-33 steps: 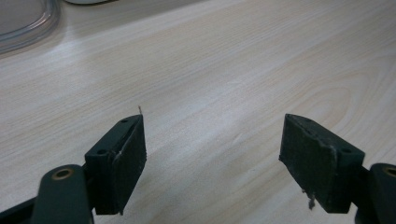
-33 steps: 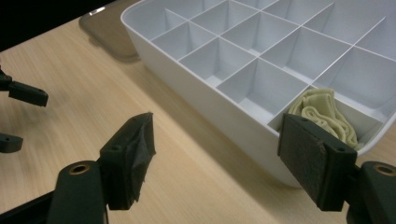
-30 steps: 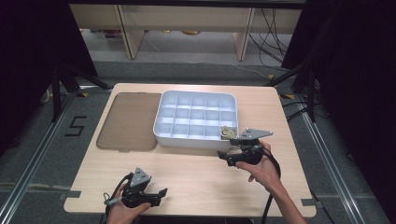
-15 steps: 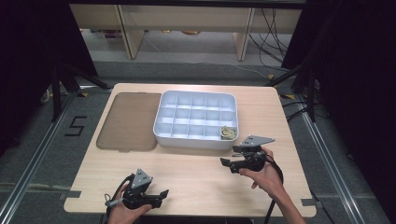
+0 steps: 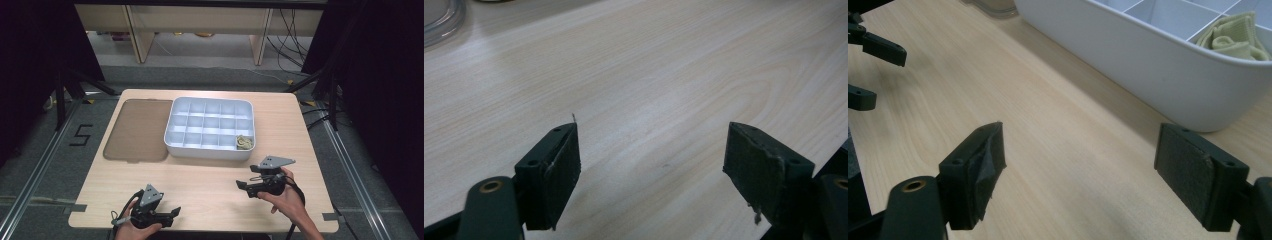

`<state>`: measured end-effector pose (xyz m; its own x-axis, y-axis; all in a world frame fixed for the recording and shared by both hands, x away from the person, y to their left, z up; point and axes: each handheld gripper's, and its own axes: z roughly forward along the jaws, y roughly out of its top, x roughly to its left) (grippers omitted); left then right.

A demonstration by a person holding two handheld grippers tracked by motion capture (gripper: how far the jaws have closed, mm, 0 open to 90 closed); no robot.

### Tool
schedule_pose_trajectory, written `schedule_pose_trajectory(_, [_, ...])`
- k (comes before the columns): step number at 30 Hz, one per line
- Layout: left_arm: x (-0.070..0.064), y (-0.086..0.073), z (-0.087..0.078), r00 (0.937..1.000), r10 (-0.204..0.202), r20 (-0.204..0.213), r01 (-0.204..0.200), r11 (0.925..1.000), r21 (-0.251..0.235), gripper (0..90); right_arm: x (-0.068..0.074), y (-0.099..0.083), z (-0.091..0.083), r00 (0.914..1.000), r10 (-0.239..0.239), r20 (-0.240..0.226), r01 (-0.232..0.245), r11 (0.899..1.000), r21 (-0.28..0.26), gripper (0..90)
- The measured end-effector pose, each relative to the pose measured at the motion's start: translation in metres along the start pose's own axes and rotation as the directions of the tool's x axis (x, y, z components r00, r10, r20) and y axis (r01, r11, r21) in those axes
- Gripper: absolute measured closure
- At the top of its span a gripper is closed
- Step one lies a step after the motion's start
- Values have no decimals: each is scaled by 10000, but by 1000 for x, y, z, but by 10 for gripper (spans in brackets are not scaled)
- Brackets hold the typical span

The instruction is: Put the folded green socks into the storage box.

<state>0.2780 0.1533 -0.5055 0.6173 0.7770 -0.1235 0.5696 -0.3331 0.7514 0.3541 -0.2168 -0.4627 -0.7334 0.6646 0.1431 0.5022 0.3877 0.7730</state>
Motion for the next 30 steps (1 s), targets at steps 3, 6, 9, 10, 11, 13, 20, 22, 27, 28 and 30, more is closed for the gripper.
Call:
schedule_pose_trajectory(3, [-3,-1,-1,9999,-121,16,120,9999,17,221,3,-6,0,9999,-128,29,128,9999,28,195])
schedule_pose_trajectory(6, [-4,-2,0,9999,-80,82,80,10000,-25,220,4,-11,1,9998,-107,-161,108,9999,77,182])
schedule_pose_trajectory(9, [-5,-3,-2,10000,-3,68,2,10000,77,219,8,-17,3,10000,-52,10,52,9998,203,172])
schedule_pose_trajectory(10, [-6,-3,-3,10000,50,55,-51,9999,96,218,12,-19,2,9998,219,-19,-218,9990,390,171])
schedule_pose_trajectory(11, [-6,-3,-3,9999,96,60,-96,9998,153,218,10,-20,3,9999,-124,1,124,9992,389,171])
schedule_pose_trajectory(13, [-9,-5,-3,10000,44,77,-44,10000,66,217,13,-23,3,10000,-94,-33,95,9992,399,169])
schedule_pose_trajectory(20, [-16,-6,-2,9994,211,256,-218,9994,258,216,22,-32,2,9982,-564,-200,573,9973,469,166])
schedule_pose_trajectory(22, [-16,-6,-2,9989,417,221,-426,9982,426,216,27,-36,4,9974,-692,-202,701,9963,487,164])
schedule_pose_trajectory(27, [-17,-7,-1,9974,675,234,-691,9948,742,189,33,-44,5,9958,-783,-476,816,9940,726,163])
schedule_pose_trajectory(28, [-18,-7,0,9985,496,214,-508,9968,612,186,33,-46,5,9945,-913,-522,952,9924,778,163])
schedule_pose_trajectory(30, [-19,-8,1,9985,512,190,-522,9971,560,186,36,-48,7,9937,-926,-631,975,9919,809,163])
